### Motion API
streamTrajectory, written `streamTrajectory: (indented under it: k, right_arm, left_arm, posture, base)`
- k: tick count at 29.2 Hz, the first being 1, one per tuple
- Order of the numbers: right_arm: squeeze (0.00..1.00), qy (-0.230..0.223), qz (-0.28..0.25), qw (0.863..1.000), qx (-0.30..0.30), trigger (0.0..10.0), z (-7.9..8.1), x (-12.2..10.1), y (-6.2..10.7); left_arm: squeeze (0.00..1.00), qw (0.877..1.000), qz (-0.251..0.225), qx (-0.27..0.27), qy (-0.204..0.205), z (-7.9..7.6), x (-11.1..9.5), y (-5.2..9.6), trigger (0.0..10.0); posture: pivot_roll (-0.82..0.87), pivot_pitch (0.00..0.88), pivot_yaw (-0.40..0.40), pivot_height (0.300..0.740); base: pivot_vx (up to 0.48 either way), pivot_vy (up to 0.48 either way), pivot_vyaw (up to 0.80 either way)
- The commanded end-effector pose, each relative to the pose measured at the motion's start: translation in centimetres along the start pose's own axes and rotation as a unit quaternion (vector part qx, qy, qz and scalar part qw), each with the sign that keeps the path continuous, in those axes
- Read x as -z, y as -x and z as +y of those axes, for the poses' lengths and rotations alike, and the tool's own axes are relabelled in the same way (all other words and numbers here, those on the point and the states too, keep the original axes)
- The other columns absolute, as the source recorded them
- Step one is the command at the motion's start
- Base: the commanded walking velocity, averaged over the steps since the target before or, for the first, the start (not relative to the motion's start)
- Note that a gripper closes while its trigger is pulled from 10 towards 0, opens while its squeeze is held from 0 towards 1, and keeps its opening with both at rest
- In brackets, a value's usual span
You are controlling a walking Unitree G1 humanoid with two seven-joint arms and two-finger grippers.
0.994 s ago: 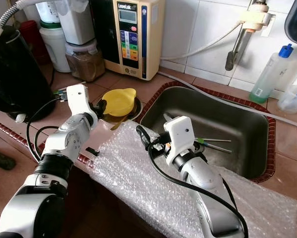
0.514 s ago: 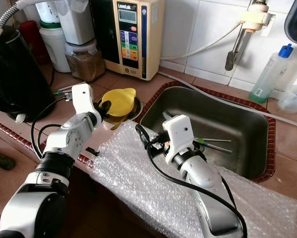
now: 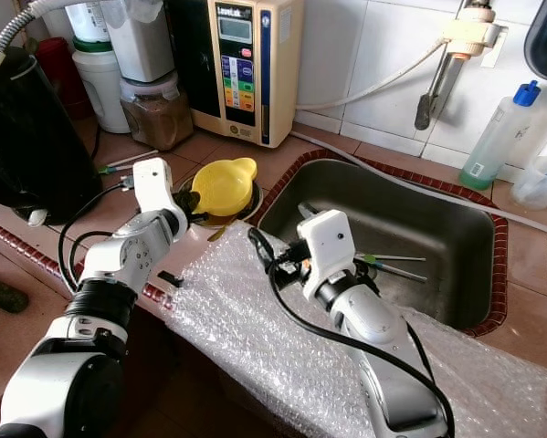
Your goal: Kitchen organization
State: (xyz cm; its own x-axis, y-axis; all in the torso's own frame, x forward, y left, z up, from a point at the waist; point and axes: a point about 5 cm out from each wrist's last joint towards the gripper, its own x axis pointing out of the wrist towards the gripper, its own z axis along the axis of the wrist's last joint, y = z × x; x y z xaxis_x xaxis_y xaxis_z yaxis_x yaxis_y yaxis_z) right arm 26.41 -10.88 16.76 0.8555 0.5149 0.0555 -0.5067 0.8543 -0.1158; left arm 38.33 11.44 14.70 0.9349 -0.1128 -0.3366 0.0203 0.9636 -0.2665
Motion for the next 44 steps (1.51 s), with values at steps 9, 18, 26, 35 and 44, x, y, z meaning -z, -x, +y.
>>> streamTrajectory:
  k: [9,18,26,35,44]
  right_arm:
    - [0.00,0.003,0.004,1.000,-0.007,10.0,-0.1,0.1,-0.1]
    - [0.00,0.002,0.005,1.000,-0.008,10.0,0.0,0.2,-0.1]
    - [0.00,0.005,0.004,1.000,-0.005,10.0,-0.2,0.3,-0.1]
    - [0.00,-0.031,-0.022,0.999,0.039,10.0,-0.9,-0.4,-1.4]
    - [0.00,-0.077,-0.043,0.993,0.074,10.0,-1.7,-1.0,-2.7]
  left_arm:
    - [0.00,0.999,-0.022,-0.015,-0.019,0.5,-0.2,0.1,0.0]
    - [0.00,0.999,-0.035,-0.017,-0.025,0.5,-0.2,0.2,0.0]
    - [0.00,0.984,-0.135,-0.017,-0.115,-0.7,-2.0,1.0,0.0]
    - [0.00,0.955,-0.248,0.019,-0.163,-2.7,-2.6,2.3,0.0]
    - [0.00,0.932,-0.299,0.061,-0.195,-4.8,-1.6,3.4,0.0]
  posture:
    - [-0.08,0.000,-0.003,0.740]
    - [-0.08,0.000,-0.002,0.740]
    - [-0.08,0.000,0.001,0.740]
    - [-0.08,0.000,0.002,0.740]
    - [-0.08,0.000,0.000,0.740]
  base:
    - [0.000,0.000,0.00]
    - [0.000,0.000,0.00]
    - [0.000,0.000,0.00]
    - [0.000,0.000,0.00]
    - [0.000,0.000,0.00]
